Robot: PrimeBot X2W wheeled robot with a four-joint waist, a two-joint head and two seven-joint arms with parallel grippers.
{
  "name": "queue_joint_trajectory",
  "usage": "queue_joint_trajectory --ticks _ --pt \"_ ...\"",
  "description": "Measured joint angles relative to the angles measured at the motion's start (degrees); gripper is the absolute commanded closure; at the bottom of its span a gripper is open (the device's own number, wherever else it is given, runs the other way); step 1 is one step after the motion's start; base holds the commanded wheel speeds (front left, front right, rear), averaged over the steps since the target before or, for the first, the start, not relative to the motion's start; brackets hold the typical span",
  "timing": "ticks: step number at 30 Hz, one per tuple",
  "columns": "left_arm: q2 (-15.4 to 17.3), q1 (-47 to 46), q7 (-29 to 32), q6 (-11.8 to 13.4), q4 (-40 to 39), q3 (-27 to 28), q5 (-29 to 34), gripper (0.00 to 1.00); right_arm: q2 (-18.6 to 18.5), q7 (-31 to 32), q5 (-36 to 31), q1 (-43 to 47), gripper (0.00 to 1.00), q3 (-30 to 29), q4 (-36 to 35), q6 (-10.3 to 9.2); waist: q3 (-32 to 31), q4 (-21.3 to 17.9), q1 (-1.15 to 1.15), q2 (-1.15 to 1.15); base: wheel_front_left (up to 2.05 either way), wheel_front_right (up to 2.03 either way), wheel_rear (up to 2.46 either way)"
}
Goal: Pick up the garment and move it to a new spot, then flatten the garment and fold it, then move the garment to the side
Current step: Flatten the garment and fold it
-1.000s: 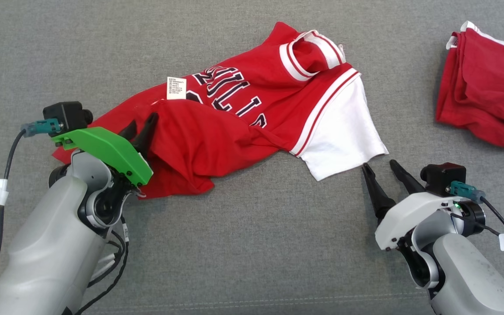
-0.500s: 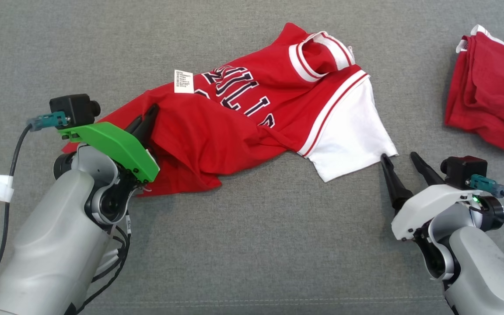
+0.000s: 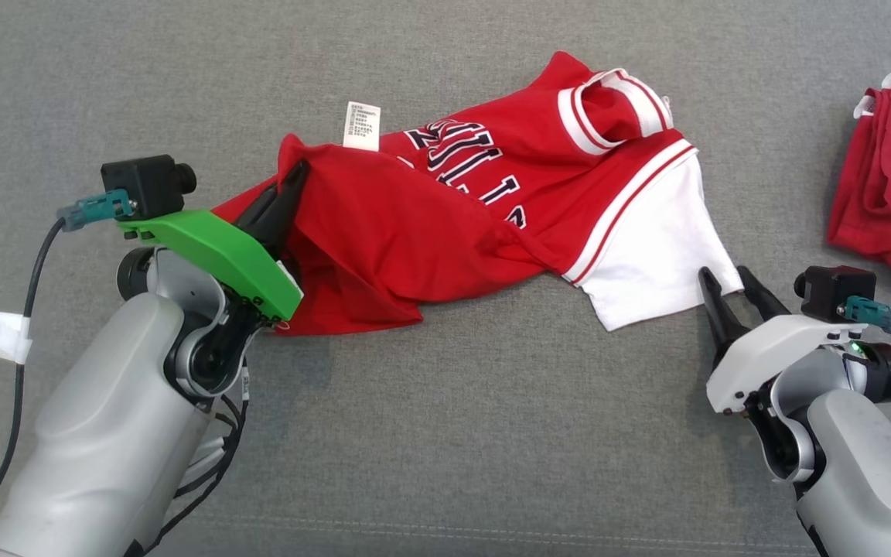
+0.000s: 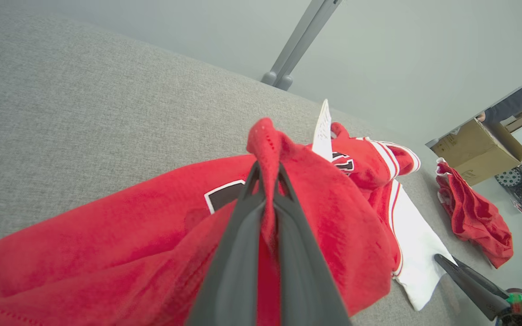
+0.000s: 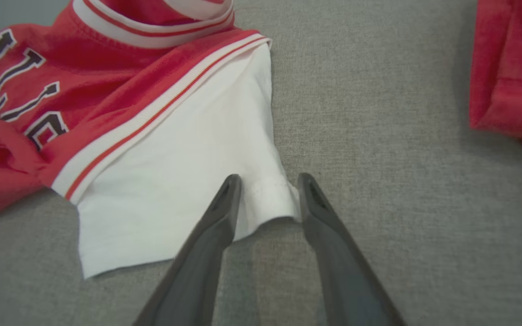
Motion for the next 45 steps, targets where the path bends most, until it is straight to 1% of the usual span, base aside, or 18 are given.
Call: queue_joint_trajectory --ticks 1,2,4,8,12,14,17,19,20,23,29,33,36,38,40,41,43,45 --pt "0.1 0.2 -0.5 -0.3 -0.6 0.1 0.0 1.0 0.1 0.3 0.2 -0.1 1.0 0.1 0.2 0.38 -0.1 0.2 0.0 0.0 0.0 0.0 0.0" --pt "0.3 0.6 -1.0 -0.5 -1.3 0.3 0.0 1.0 0.3 0.4 0.7 -0.1 1.0 0.1 0.3 0.98 -0.2 0.4 0.0 0.0 0.0 0.0 0.0" --pt "0.5 1.2 -1.0 -0.5 -2.0 0.3 0.0 1.0 0.8 0.3 1.6 -0.1 1.0 -0.3 0.2 1.25 -0.3 0.5 0.0 0.0 0.0 0.0 0.0" --pt "1.5 3.8 -1.8 -0.9 -4.6 0.3 0.0 1.0 2.2 -1.5 6.3 -0.7 1.0 -4.1 -2.4 2.37 -0.9 1.2 0.0 0.0 0.0 0.0 0.0" --pt "6.6 4.7 -3.1 -0.9 -7.3 2.4 0.6 1.0 1.8 -3.0 10.2 -4.6 1.0 -8.1 -7.4 4.61 -2.1 1.5 0.0 0.0 0.0 0.0 0.0" --pt "9.1 4.7 -3.6 -0.9 -8.9 4.1 0.7 1.0 0.3 -3.3 11.6 -6.9 1.0 -9.8 -10.2 5.66 -2.9 1.5 0.0 0.0 0.0 0.0 0.0" --pt "11.5 4.7 -4.0 -0.9 -11.9 6.4 0.5 1.0 -1.9 -3.3 13.7 -8.6 1.0 -12.0 -14.6 7.36 -4.4 1.5 0.0 0.0 0.0 0.0 0.0" --pt "12.9 4.7 -4.0 -0.9 -13.9 7.7 0.0 1.0 -2.4 -2.6 16.1 -8.8 1.0 -12.4 -18.0 9.37 -5.4 1.4 0.0 0.0 0.0 0.0 0.0" --pt "13.8 4.8 -3.9 -0.9 -15.1 8.2 -0.4 1.0 -2.4 -2.3 17.4 -8.9 1.0 -12.5 -19.7 10.0 -6.0 1.3 0.0 0.0 0.0 0.0 0.0" --pt "17.3 5.7 -2.6 -1.4 -18.7 10.3 -2.2 1.0 -2.5 -1.9 20.5 -9.9 1.0 -13.5 -25.0 10.48 -7.7 0.8 0.0 0.0 0.0 0.0 0.0" --pt "25.5 8.1 0.5 -1.4 -27.5 15.1 -5.7 1.0 -5.7 0.7 24.7 -11.0 1.0 -15.6 -36.4 11.0 -11.0 -1.2 0.0 0.0 0.0 0.0 0.0" --pt "29.5 9.2 2.7 -1.1 -34.2 18.5 -9.3 1.0 -7.2 3.0 28.9 -11.0 1.0 -18.1 -44.8 10.99 -12.8 -3.3 0.0 0.0 0.0 0.0 0.0" --pt "31.8 10.6 4.9 0.2 -39.1 20.6 -12.4 1.0 -8.4 5.3 31.7 -11.0 1.0 -20.0 -50.1 10.61 -13.9 -4.9 0.0 0.0 0.0 0.0 0.0" --pt "33.3 11.2 6.5 1.4 -42.4 21.5 -14.4 1.0 -9.5 7.3 32.8 -11.0 1.0 -21.9 -52.5 8.51 -14.4 -5.9 0.0 0.0 0.0 0.0 0.0" --pt "34.6 11.4 8.1 2.4 -45.0 22.6 -15.6 1.0 -11.1 9.4 33.1 -10.8 1.0 -23.8 -53.1 6.28 -14.5 -6.8 0.0 0.0 0.0 0.0 0.0" --pt "35.1 11.4 9.0 3.4 -45.8 22.9 -16.3 1.0 -11.7 10.4 33.3 -10.6 1.0 -24.2 -53.1 5.27 -14.4 -7.0 0.0 0.0 0.0 0.0 0.0" --pt "37.5 11.5 12.1 5.3 -46.3 22.1 -16.3 1.0 -12.0 12.8 34.5 -9.8 1.0 -24.3 -52.8 3.35 -13.9 -7.3 0.0 0.0 0.0 0.0 0.0" --pt "39.9 11.5 15.4 5.8 -45.9 20.4 -16.2 1.0 -11.6 15.0 36.1 -8.8 1.0 -22.9 -50.8 1.88 -13.1 -7.5 0.0 0.0 0.0 0.0 0.0"
